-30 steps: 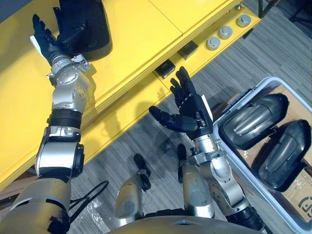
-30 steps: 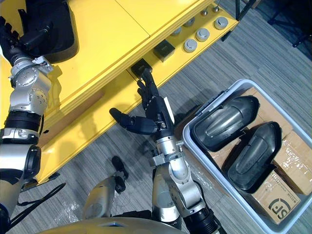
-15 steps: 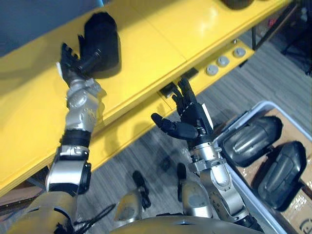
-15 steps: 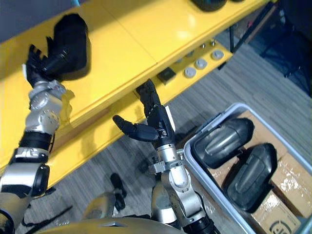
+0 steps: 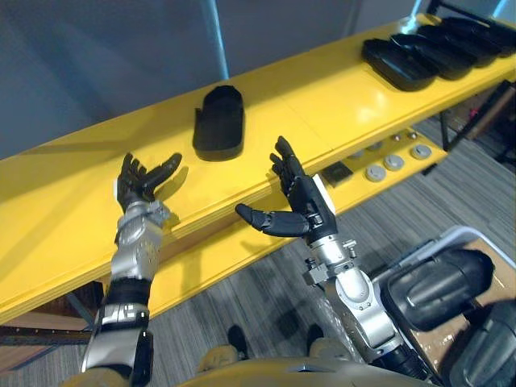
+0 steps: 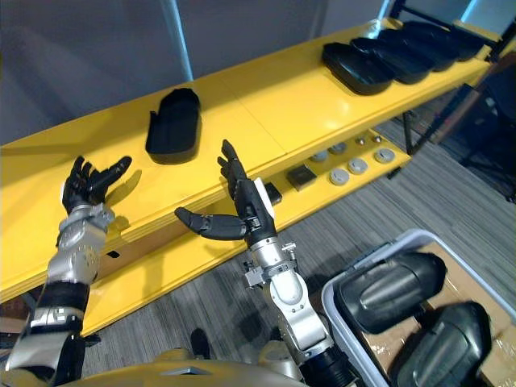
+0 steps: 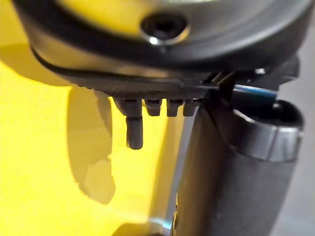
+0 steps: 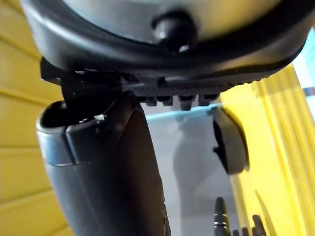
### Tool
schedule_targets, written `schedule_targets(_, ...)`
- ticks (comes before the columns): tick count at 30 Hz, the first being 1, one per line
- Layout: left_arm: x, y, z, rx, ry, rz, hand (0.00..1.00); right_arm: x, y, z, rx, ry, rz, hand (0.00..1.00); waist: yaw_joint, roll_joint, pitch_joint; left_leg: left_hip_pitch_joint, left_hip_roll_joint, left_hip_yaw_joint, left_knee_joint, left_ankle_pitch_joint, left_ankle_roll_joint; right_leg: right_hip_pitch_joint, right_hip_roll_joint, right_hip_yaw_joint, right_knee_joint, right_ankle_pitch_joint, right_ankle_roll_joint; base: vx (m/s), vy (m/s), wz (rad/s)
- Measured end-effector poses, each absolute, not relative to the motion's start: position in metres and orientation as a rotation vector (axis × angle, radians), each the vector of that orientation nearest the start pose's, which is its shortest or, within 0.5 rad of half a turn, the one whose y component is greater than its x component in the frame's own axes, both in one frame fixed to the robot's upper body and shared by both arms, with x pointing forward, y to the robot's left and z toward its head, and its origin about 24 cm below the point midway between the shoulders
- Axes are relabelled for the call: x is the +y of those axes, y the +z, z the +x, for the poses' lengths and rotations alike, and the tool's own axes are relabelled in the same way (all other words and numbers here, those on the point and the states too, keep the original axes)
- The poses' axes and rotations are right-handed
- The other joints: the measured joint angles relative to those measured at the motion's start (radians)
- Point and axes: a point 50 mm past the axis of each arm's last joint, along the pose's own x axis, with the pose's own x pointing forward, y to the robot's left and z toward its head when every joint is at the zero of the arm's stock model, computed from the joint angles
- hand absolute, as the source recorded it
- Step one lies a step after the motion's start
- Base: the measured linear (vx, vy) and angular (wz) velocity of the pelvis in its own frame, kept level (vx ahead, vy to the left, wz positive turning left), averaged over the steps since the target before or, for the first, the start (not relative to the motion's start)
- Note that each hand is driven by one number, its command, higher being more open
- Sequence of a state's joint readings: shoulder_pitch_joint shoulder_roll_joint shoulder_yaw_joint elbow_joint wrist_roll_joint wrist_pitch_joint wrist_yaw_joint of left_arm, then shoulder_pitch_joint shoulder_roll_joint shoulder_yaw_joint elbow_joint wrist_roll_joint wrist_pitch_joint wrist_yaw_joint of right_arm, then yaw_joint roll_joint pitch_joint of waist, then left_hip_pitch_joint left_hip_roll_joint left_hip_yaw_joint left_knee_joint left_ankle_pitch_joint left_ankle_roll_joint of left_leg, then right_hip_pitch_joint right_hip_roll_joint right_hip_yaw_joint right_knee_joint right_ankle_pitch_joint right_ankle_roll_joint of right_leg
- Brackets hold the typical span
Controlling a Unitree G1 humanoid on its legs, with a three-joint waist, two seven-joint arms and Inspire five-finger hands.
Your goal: Walk over and take three plastic housings, then place them on the shelf
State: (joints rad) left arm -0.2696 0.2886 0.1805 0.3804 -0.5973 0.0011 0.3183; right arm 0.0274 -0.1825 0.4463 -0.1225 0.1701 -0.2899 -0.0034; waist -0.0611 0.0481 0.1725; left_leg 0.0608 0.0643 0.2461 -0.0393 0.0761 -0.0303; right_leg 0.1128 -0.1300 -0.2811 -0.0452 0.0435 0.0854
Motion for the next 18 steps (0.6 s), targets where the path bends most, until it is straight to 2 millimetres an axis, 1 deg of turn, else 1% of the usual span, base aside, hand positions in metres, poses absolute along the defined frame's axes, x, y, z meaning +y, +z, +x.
schedule_targets(1, 0.261, 0.040, 0.288, 0.085, 0.520, -0.343, 1.00, -0.074, 0.078, 0.223, -0.304, 0.463, 0.082, 1.00, 0.013, -0.001, -0.006, -0.001, -0.001, -0.010, -0.002, 0.003, 0.000, 0.007, 0.001, -0.012, -0.005, 0.000, 0.000, 0.02, -0.017, 0.32)
schedule_targets(2, 0.260, 0.036, 0.277, 0.074, 0.520, -0.337, 1.00, -0.068, 0.081, 0.227, -0.312, 0.501, 0.071, 1.00, 0.033, -0.004, -0.014, -0.001, -0.002, -0.023, -0.004, 0.005, -0.002, 0.016, 0.001, -0.028, -0.010, 0.000, 0.000, 0.02, -0.016, 0.29)
schedule_targets(3, 0.260, 0.035, 0.272, 0.068, 0.519, -0.338, 1.00, -0.065, 0.082, 0.228, -0.317, 0.518, 0.067, 1.00, 0.038, -0.006, -0.017, -0.001, -0.003, -0.028, -0.005, 0.006, -0.002, 0.019, 0.000, -0.032, -0.011, 0.000, 0.000, 0.02, -0.011, 0.35)
schedule_targets(4, 0.256, 0.033, 0.262, 0.052, 0.512, -0.348, 1.00, -0.059, 0.085, 0.231, -0.326, 0.547, 0.059, 1.00, 0.051, -0.009, -0.019, -0.002, -0.005, -0.046, -0.005, 0.008, -0.002, 0.029, -0.001, -0.048, -0.013, -0.001, 0.000, 0.02, -0.006, 0.32)
schedule_targets(5, 0.248, 0.034, 0.251, 0.027, 0.495, -0.361, 1.00, -0.055, 0.086, 0.235, -0.330, 0.566, 0.052, 1.00, 0.066, -0.012, -0.021, -0.004, -0.009, -0.056, -0.006, 0.009, -0.002, 0.034, -0.006, -0.061, -0.015, -0.001, 0.000, 0.02, 0.005, 0.35)
schedule_targets(6, 0.244, 0.035, 0.244, 0.013, 0.486, -0.372, 1.00, -0.053, 0.086, 0.238, -0.330, 0.569, 0.049, 1.00, 0.073, -0.014, -0.022, -0.007, -0.012, -0.064, -0.006, 0.011, -0.002, 0.036, -0.006, -0.070, -0.017, -0.001, 0.000, 0.01, 0.012, 0.40)
schedule_targets(7, 0.234, 0.039, 0.233, -0.024, 0.463, -0.402, 1.00, -0.049, 0.085, 0.244, -0.324, 0.569, 0.051, 1.00, 0.088, -0.018, -0.024, -0.015, -0.018, -0.085, -0.006, 0.015, 0.000, 0.043, -0.007, -0.091, -0.024, -0.001, 0.000, 0.01, 0.011, 0.41)
schedule_targets(8, 0.229, 0.041, 0.229, -0.040, 0.447, -0.413, 1.00, -0.047, 0.085, 0.248, -0.319, 0.562, 0.054, 1.00, 0.092, -0.019, -0.025, -0.018, -0.020, -0.097, -0.006, 0.018, 0.002, 0.047, -0.007, -0.103, -0.026, -0.001, 0.000, 0.00, -0.001, 0.46)
schedule_targets(10, 0.216, 0.053, 0.213, -0.119, 0.403, -0.436, 1.00, -0.037, 0.086, 0.260, -0.301, 0.542, 0.062, 1.00, 0.128, -0.020, -0.025, -0.019, -0.022, -0.126, -0.019, 0.026, 0.001, 0.058, -0.008, -0.135, -0.028, -0.003, 0.000, -0.01, -0.006, 0.40)
schedule_targets(11, 0.213, 0.057, 0.211, -0.142, 0.391, -0.429, 1.00, -0.036, 0.087, 0.263, -0.300, 0.539, 0.061, 1.00, 0.138, -0.020, -0.025, -0.020, -0.024, -0.134, -0.021, 0.028, 0.000, 0.062, -0.009, -0.144, -0.028, -0.004, 0.000, -0.01, 0.000, 0.44)
schedule_targets(13, 0.210, 0.074, 0.202, -0.248, 0.356, -0.408, 1.00, -0.026, 0.092, 0.272, -0.301, 0.530, 0.077, 1.00, 0.164, -0.020, -0.025, -0.022, -0.030, -0.170, -0.022, 0.034, -0.001, 0.079, -0.014, -0.182, -0.026, -0.017, -0.003, -0.01, 0.004, 0.45)
schedule_targets(14, 0.210, 0.079, 0.200, -0.278, 0.346, -0.406, 1.00, -0.024, 0.094, 0.274, -0.303, 0.524, 0.082, 1.00, 0.170, -0.020, -0.025, -0.023, -0.034, -0.179, -0.022, 0.033, -0.005, 0.082, -0.016, -0.192, -0.024, -0.021, -0.002, -0.02, 0.015, 0.45)
schedule_targets(16, 0.209, 0.099, 0.191, -0.408, 0.301, -0.403, 1.00, -0.014, 0.104, 0.287, -0.312, 0.493, 0.089, 1.00, 0.188, -0.020, -0.025, -0.039, -0.036, -0.212, -0.023, 0.042, -0.010, 0.082, -0.017, -0.226, -0.017, -0.027, -0.004, -0.03, 0.002, 0.43)
schedule_targets(17, 0.208, 0.104, 0.190, -0.440, 0.284, -0.406, 1.00, -0.013, 0.105, 0.291, -0.310, 0.479, 0.086, 1.00, 0.195, -0.020, -0.025, -0.044, -0.036, -0.219, -0.024, 0.045, -0.011, 0.081, -0.017, -0.234, -0.014, -0.028, -0.004, -0.03, -0.012, 0.43)
schedule_targets(18, 0.208, 0.112, 0.187, -0.497, 0.252, -0.414, 1.00, -0.008, 0.109, 0.299, -0.302, 0.449, 0.082, 1.00, 0.202, -0.020, -0.025, -0.054, -0.037, -0.231, -0.024, 0.051, -0.011, 0.078, -0.016, -0.252, -0.008, -0.032, -0.005, -0.02, -0.004, 0.34)
